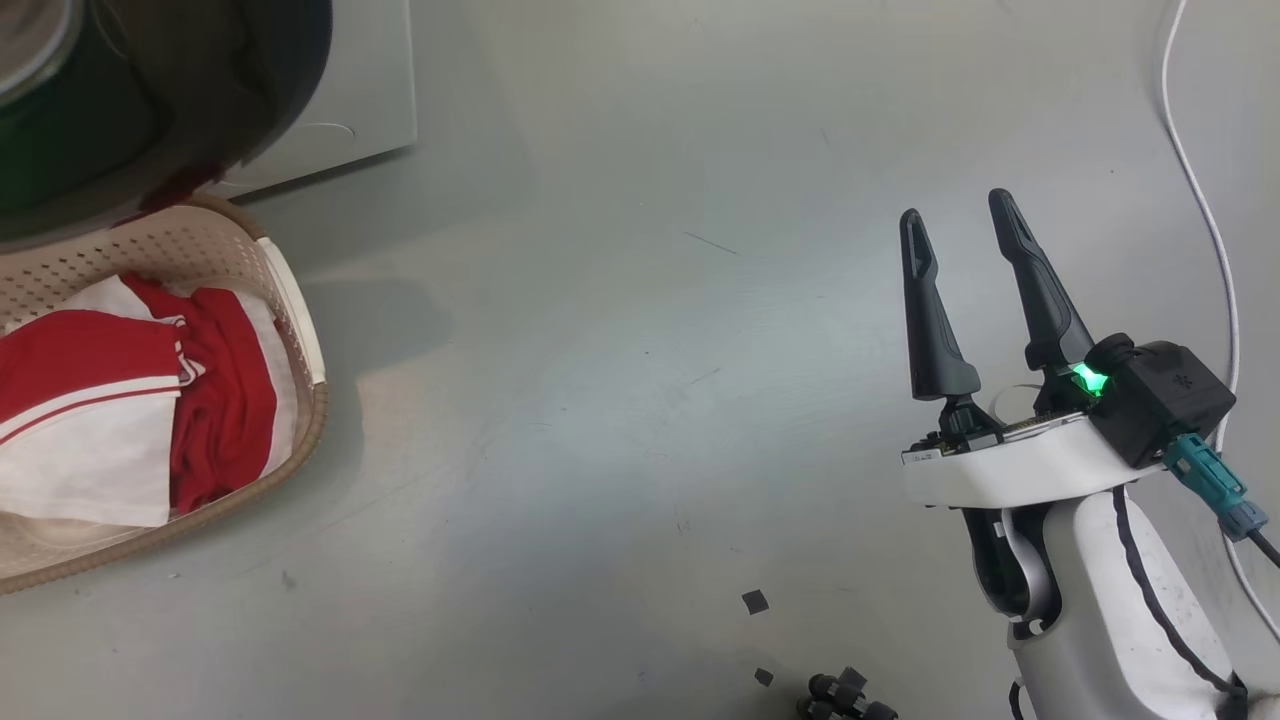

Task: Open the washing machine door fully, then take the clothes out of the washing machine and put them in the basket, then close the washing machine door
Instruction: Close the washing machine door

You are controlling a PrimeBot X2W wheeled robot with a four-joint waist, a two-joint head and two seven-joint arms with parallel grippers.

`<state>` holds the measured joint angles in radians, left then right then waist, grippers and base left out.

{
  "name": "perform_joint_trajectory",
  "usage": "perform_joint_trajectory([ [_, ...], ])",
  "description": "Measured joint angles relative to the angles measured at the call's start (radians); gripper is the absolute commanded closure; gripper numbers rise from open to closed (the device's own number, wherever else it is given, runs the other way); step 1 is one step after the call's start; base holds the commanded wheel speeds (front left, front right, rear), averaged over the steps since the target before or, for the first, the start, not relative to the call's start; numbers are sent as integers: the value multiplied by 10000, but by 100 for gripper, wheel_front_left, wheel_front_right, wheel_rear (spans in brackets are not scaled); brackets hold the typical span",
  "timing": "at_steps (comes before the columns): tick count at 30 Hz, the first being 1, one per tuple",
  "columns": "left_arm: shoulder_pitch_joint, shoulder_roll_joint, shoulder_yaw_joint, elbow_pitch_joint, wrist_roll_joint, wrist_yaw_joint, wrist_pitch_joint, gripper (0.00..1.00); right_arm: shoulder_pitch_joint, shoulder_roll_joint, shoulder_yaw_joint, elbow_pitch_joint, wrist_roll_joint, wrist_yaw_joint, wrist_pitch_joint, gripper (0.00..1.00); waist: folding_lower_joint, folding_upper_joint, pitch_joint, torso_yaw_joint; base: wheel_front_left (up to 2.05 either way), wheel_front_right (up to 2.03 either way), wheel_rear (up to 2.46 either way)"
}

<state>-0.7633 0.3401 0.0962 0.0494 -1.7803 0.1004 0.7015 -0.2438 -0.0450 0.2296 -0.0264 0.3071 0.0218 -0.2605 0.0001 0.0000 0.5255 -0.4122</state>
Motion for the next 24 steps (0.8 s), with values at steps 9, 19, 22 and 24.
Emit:
perform_joint_trajectory([
  [9, -959, -180, 128, 928, 73, 2, -606, 100, -120, 6, 21, 19, 10, -161, 0, 0, 0, 0, 110, -226, 0, 0, 0],
  [19, -1243, -405, -282, 1634, 205, -255, -621, 100, -144, 13, -117, 48, -13, -249, 0, 0, -1, 0, 16, 5, 0, 0, 0],
  [22, -1243, -451, -322, 1691, 205, -479, -585, 100, -143, 12, -196, 61, -31, -259, 0, 0, -1, 0, -30, 169, 0, 0, 0],
  [24, -1235, -502, -334, 1712, 205, -663, -520, 100, -143, 12, -230, 79, -50, -259, 0, 0, -1, 0, -69, 299, 0, 0, 0],
])
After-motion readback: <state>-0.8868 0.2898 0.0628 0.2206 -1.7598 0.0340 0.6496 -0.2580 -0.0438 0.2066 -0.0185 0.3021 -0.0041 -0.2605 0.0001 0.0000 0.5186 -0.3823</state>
